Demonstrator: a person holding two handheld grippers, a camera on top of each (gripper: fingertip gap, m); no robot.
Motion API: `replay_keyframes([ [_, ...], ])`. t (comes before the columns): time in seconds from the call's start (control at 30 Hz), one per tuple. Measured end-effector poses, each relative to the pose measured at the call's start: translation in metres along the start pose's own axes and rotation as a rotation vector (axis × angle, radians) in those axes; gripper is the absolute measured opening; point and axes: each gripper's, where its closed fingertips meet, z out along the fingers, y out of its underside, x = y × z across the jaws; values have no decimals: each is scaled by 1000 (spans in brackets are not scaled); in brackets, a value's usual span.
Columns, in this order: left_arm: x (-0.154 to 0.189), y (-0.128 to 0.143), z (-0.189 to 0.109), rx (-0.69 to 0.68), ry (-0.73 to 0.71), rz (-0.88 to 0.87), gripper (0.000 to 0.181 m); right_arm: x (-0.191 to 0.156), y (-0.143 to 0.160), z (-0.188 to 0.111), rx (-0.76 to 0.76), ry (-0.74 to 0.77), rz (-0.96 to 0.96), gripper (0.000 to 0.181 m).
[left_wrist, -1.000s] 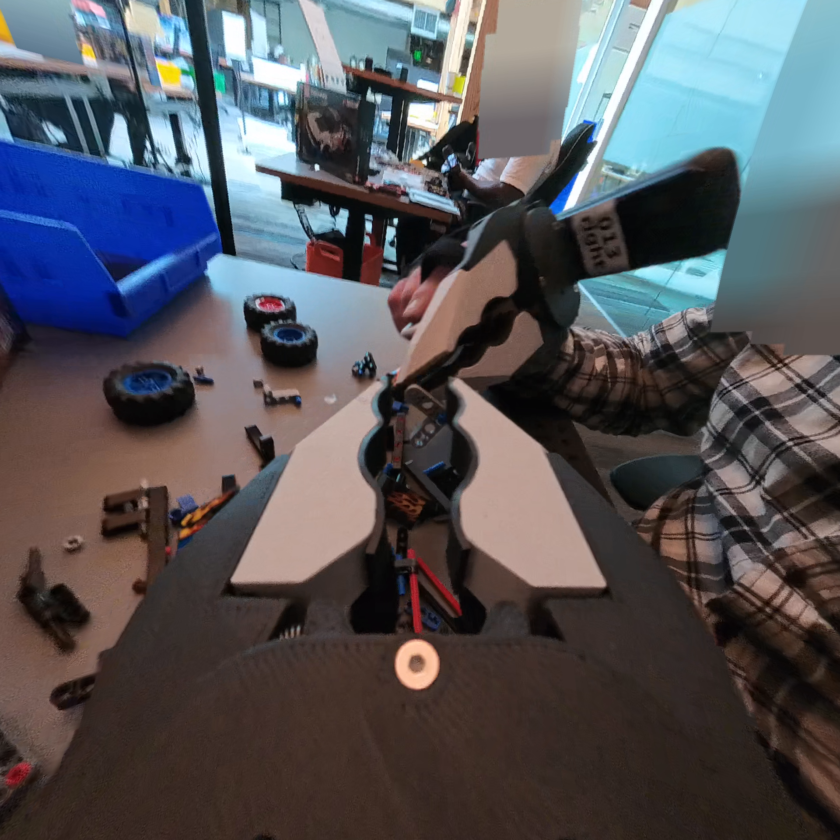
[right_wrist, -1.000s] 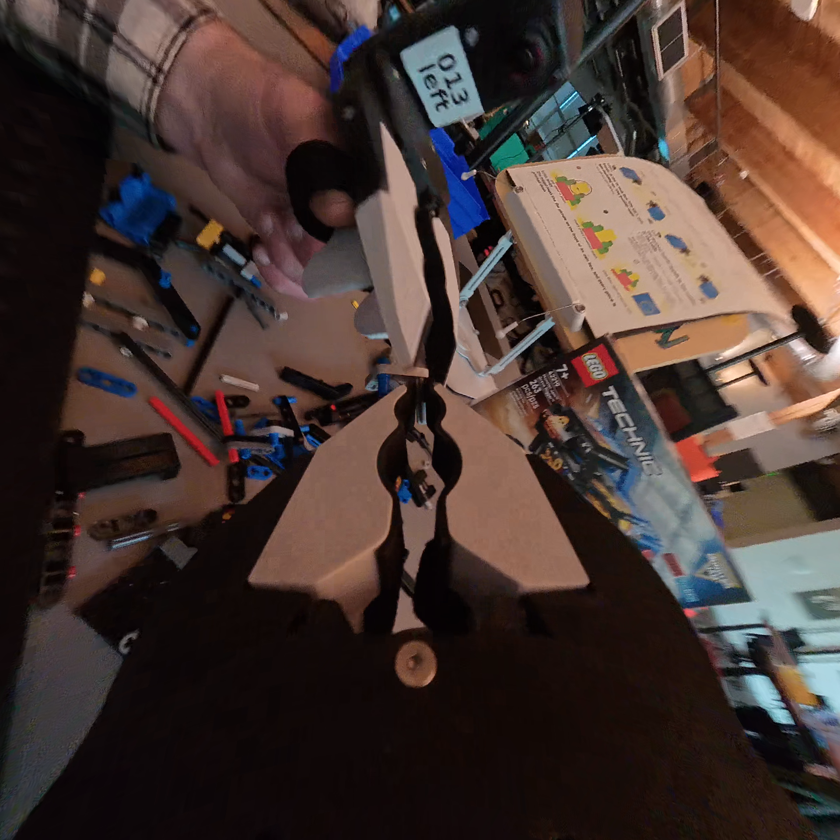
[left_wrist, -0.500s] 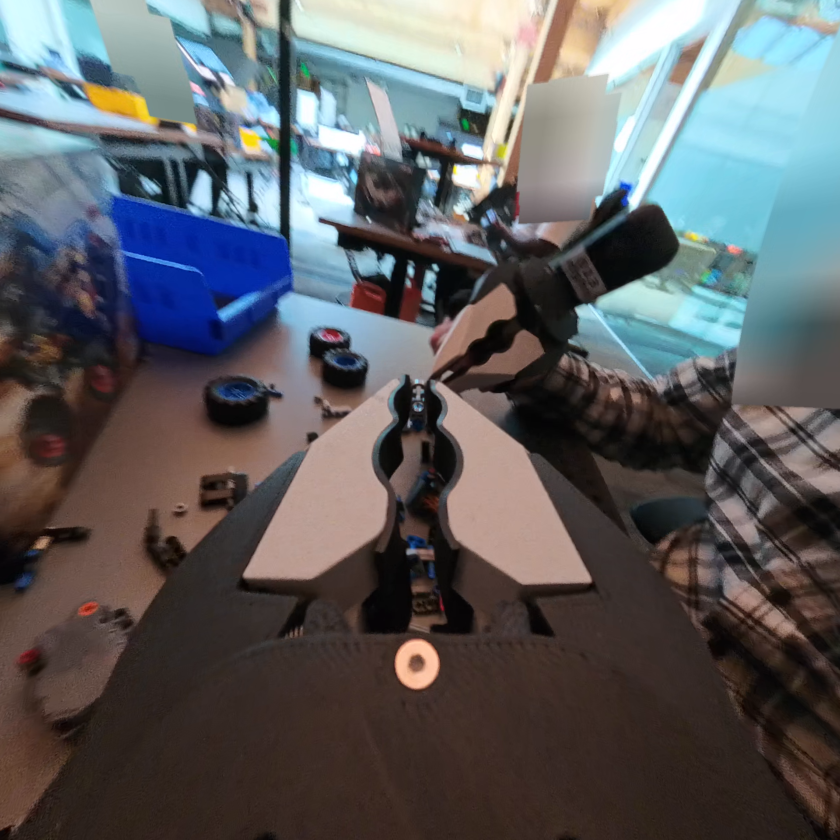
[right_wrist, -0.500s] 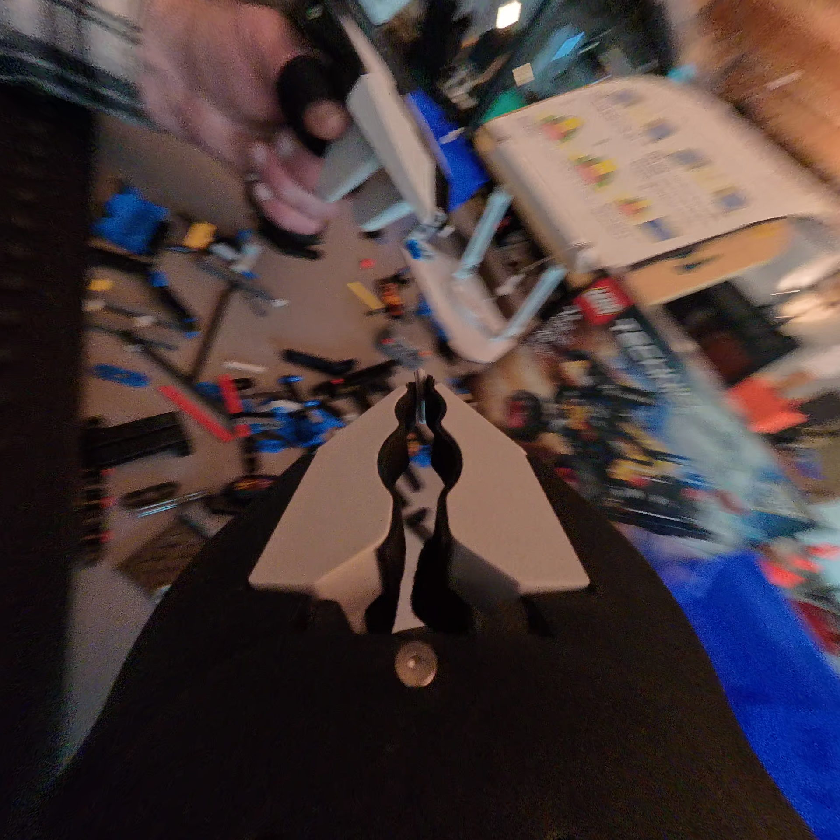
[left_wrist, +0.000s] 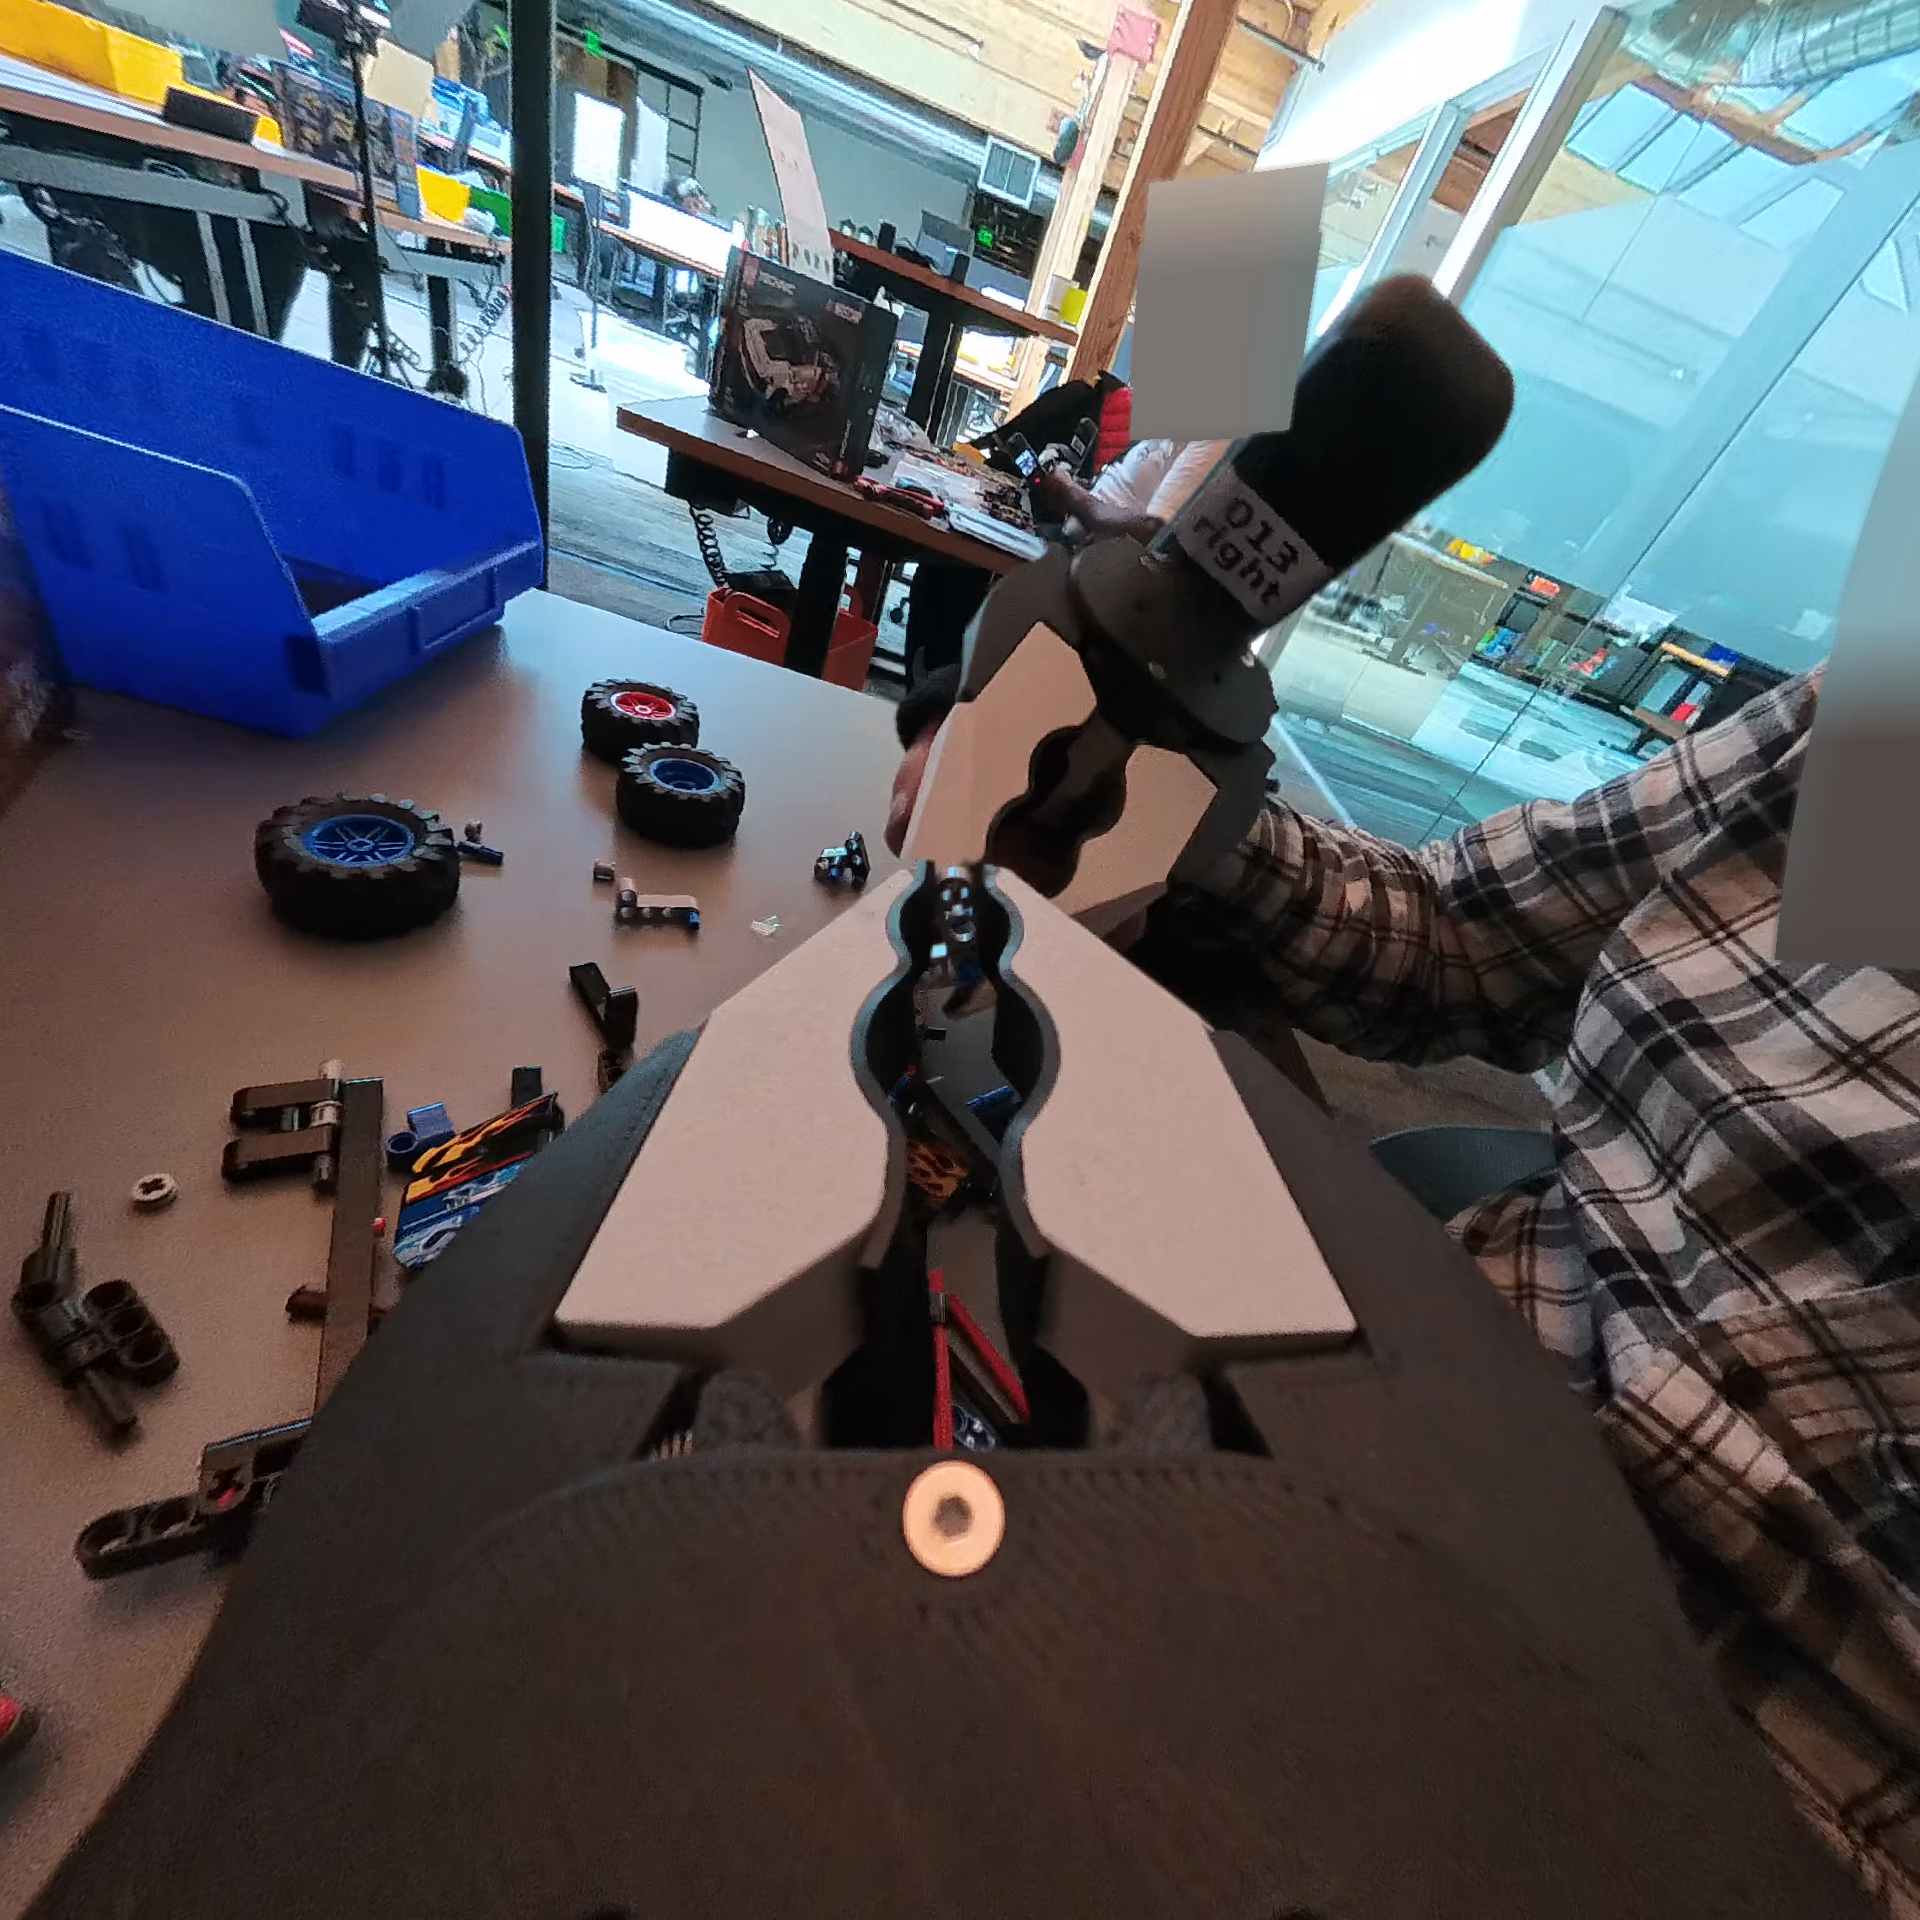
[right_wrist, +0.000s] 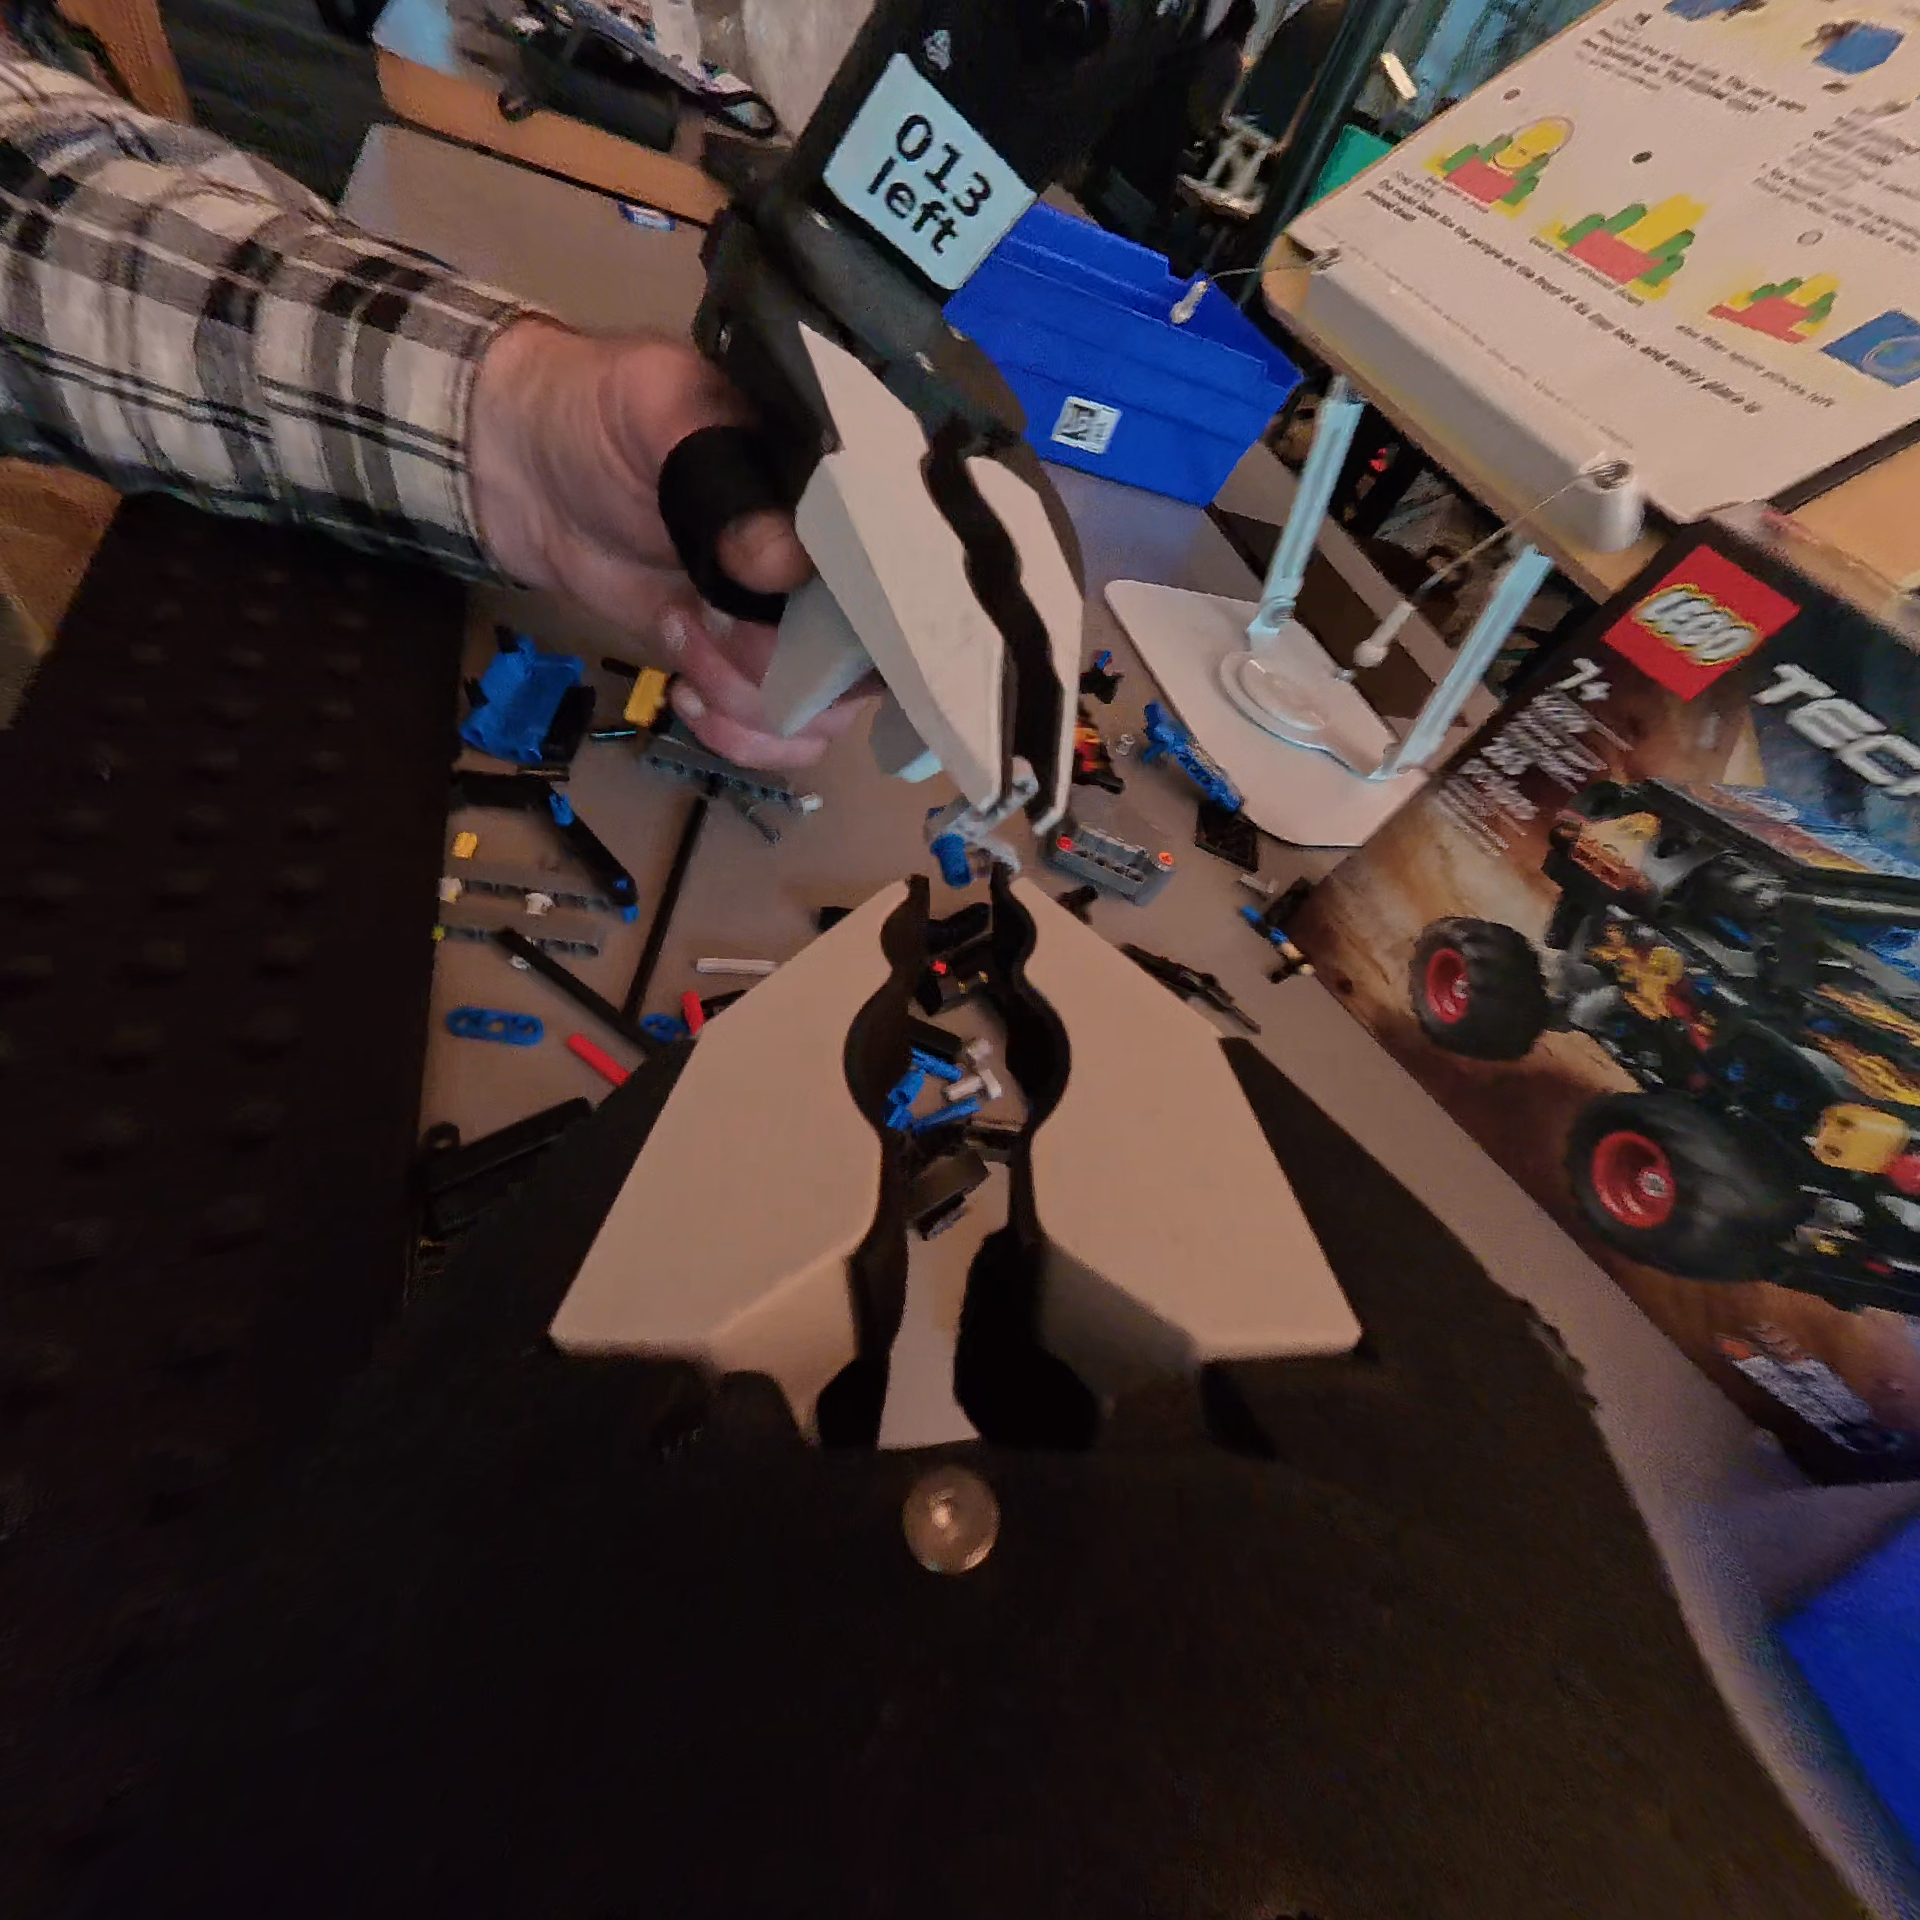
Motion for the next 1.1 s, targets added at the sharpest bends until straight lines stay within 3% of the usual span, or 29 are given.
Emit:
replay_keyframes([
  [0.1, 5, 2, 5, -16, 8, 25, 5, -5, -3, 4, 16, -49, 20, 2],
  [0.53, 10, -1, 4, -7, 9, 86, 5, -10, -15, -3, 115, -139, 150, 2],
  [0.73, 11, 9, 4, -98, -32, 192, 13, -8, -15, -7, 105, -100, 80, 1],
  [0.83, 8, 12, 3, -132, -68, 260, 5, -9, -12, -6, 83, -76, 35, 1],
  [1.1, 22, 5, -1, -115, -38, 333, 4, -15, -23, -14, 133, -76, -11, 1],
])
